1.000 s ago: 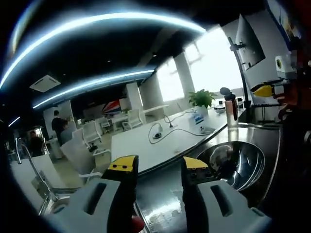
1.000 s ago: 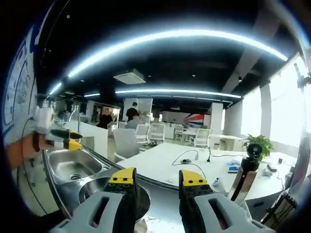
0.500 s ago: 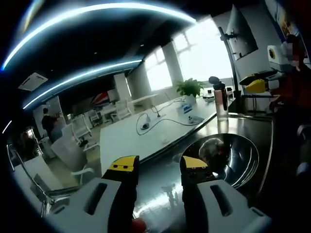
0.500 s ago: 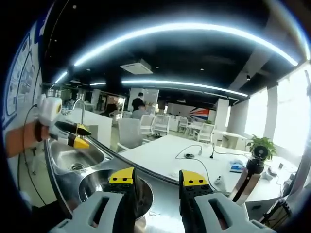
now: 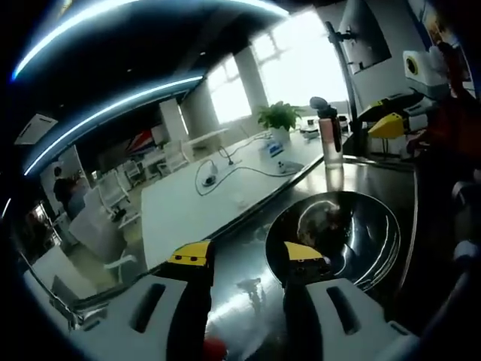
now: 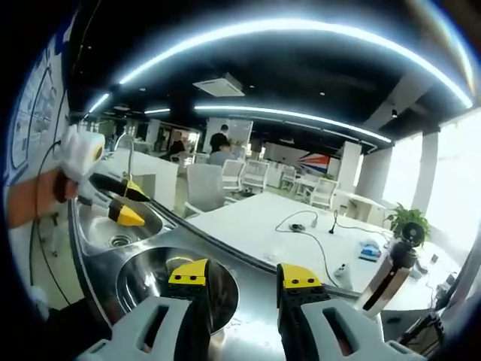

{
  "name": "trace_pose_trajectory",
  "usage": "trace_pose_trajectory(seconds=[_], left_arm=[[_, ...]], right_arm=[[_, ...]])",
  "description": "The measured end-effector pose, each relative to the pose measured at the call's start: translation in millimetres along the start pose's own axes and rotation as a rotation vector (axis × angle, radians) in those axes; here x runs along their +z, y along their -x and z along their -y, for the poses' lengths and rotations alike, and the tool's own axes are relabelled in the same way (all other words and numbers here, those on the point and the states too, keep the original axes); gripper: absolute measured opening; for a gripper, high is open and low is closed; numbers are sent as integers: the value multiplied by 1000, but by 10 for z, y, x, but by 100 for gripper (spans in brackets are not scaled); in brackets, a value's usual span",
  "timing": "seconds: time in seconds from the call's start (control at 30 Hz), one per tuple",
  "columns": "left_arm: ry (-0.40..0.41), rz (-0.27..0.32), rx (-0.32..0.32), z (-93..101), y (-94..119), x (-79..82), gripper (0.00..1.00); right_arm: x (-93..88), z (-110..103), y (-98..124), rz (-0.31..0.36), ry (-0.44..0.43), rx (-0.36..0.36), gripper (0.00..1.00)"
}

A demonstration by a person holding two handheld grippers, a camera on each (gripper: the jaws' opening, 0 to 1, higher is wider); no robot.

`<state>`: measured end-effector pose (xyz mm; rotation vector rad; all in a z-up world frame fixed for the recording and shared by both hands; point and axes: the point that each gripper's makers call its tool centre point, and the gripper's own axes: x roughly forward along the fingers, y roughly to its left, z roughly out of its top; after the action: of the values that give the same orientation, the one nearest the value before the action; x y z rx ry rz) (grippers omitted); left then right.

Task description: Pick up bowl with dirty water move over sink pour dirty water into sink return bowl to place

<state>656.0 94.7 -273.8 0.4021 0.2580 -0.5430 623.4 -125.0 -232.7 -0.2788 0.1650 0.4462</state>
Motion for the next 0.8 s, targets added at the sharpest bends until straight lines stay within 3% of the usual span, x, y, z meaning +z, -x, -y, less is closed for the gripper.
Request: trace_pose_trajectory(seconds=[0.27, 0.8], left_arm=[[-35, -59, -42, 48, -165, 13, 33], [-95, -152, -87, 151, -358, -95, 33]], right_arm=[[-177, -41, -182, -128, 43, 54, 29], [-333, -48, -457, -230, 96, 74, 29]])
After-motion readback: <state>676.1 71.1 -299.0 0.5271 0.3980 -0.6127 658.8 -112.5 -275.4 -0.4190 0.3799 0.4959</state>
